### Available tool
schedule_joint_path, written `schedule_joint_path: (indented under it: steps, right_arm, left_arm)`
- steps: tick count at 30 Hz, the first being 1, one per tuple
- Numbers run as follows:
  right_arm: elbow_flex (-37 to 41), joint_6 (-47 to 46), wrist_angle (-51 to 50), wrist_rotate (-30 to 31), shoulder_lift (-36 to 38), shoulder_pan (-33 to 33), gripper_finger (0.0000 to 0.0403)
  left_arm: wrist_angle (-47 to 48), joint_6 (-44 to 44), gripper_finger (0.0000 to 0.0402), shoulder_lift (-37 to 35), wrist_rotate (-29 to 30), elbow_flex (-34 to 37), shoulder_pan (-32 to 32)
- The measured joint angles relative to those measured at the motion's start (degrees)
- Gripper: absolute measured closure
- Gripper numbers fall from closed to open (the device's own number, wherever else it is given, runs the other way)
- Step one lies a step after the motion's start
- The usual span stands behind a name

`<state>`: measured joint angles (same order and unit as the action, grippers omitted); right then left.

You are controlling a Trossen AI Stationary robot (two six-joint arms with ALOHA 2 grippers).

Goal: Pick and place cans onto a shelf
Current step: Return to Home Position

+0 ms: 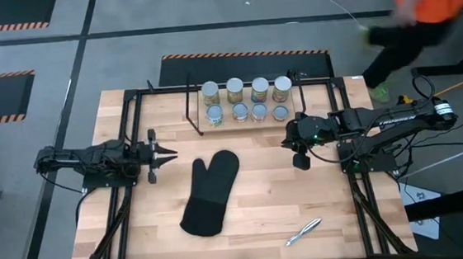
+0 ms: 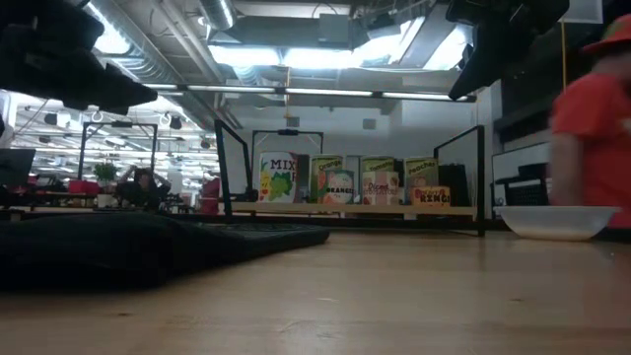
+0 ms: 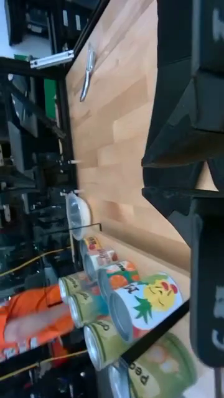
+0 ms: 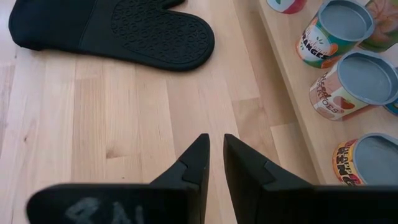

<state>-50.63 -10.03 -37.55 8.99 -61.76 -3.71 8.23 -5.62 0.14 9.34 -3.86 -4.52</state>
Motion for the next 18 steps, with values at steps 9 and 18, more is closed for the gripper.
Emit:
schedule_joint_path:
  steps: [9,18]
  right_arm:
    - [0.0,0.1,0.0,0.0,0.0,0.0,0.0351]
    - [0.0,0.1,0.0,0.0,0.0,0.0,0.0351]
  left_arm:
    - [-2.3,-1.4,0.0347,0.0,-5.3,0.1,0.0]
    - [-6.0,-2.6,0.0347,0.0,-6.0,0.8,0.0]
